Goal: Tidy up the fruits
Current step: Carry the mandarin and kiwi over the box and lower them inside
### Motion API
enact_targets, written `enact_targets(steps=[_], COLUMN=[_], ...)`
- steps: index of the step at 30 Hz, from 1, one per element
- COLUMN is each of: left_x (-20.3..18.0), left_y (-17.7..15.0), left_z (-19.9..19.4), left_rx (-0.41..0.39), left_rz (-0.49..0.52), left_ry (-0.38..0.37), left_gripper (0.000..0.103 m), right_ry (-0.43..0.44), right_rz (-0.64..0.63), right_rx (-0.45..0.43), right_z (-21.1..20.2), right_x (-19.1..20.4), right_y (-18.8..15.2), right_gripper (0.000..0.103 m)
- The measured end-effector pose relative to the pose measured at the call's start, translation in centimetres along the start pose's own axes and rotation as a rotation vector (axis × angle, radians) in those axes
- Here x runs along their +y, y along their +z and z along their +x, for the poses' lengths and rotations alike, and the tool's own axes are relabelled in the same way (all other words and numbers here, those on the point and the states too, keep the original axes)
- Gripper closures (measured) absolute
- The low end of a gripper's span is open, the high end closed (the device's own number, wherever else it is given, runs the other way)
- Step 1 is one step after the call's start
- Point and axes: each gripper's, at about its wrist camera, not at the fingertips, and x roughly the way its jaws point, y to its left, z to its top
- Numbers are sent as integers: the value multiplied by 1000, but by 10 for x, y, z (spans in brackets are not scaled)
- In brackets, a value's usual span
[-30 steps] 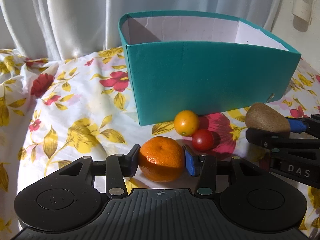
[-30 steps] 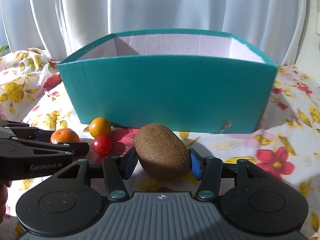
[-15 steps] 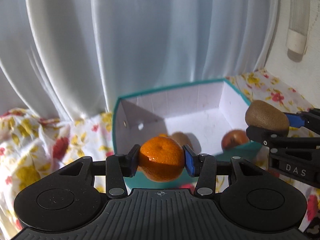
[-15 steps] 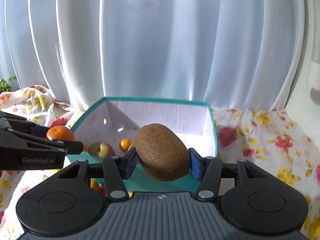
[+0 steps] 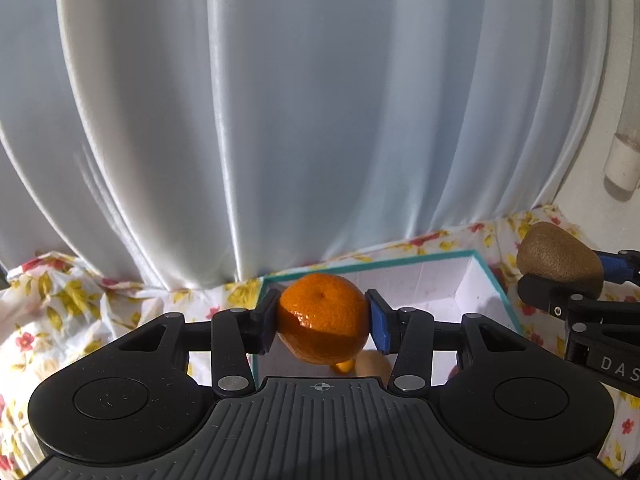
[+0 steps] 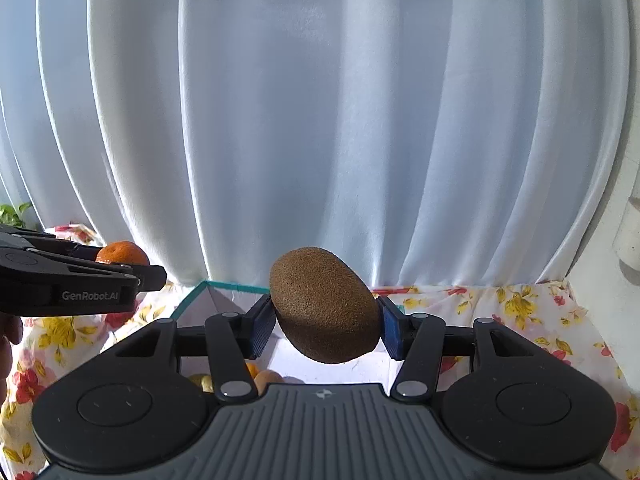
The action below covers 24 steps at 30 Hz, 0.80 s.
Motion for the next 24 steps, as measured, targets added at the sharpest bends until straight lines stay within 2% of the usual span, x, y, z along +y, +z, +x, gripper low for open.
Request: enact_targets(steps=[8,24], left_x=[-12,-8], left_y=[-19,-54], left_z=[30,79], left_rx=[53,199], left_rz=[34,31], left_ry=[23,66], left_gripper=[53,53], right_ry=[13,-13], right_rz=[-22,-58], right_rx=[100,285], right_z=[23,85], right_x=[12,18], right_y=[-17,-56], right_gripper=[49,49])
